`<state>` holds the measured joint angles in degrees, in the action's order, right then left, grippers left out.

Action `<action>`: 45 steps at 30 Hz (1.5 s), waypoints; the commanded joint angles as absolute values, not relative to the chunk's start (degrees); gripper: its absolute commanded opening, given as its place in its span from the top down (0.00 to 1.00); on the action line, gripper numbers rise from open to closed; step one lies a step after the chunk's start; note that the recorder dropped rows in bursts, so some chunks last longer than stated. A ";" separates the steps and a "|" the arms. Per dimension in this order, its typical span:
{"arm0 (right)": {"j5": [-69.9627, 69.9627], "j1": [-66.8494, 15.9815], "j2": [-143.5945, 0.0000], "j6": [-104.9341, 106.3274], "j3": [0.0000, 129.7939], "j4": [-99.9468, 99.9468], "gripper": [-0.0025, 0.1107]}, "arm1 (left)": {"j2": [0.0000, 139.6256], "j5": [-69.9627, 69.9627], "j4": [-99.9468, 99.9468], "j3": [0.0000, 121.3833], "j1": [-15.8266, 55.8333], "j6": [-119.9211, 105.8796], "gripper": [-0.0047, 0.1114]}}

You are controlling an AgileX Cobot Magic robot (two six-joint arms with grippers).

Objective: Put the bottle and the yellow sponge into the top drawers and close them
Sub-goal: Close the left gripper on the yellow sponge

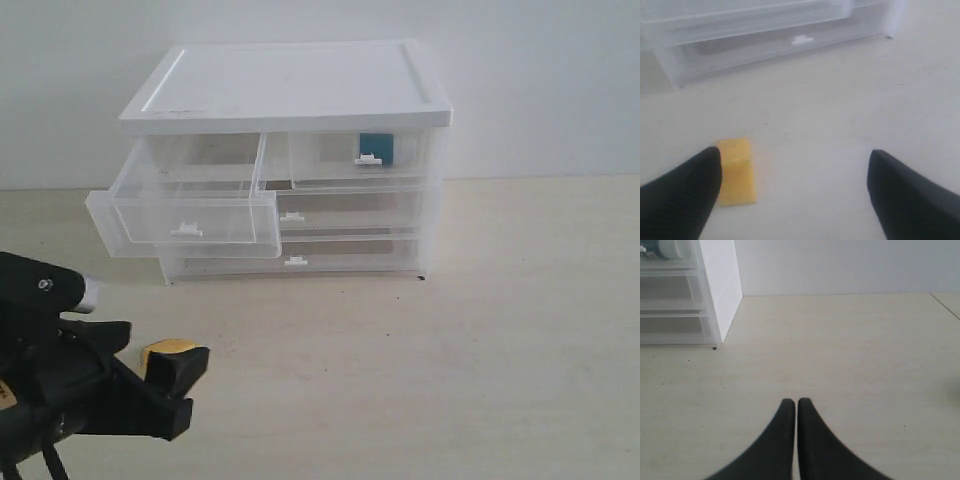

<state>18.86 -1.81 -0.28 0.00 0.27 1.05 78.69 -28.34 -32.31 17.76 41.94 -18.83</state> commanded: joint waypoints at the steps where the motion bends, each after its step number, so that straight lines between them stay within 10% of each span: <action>1: 18.43 -1.79 0.00 0.00 0.00 0.92 0.98 | 81.84 -32.59 -46.36 17.22 41.72 -31.16 0.31; 9: 18.43 -1.79 0.00 0.00 0.00 0.92 0.98 | 87.81 -39.34 -46.10 17.34 41.72 -28.27 0.18; 45: 18.43 -1.79 0.00 0.00 0.00 0.92 0.98 | 104.49 -39.62 -25.90 27.33 32.17 -13.15 0.18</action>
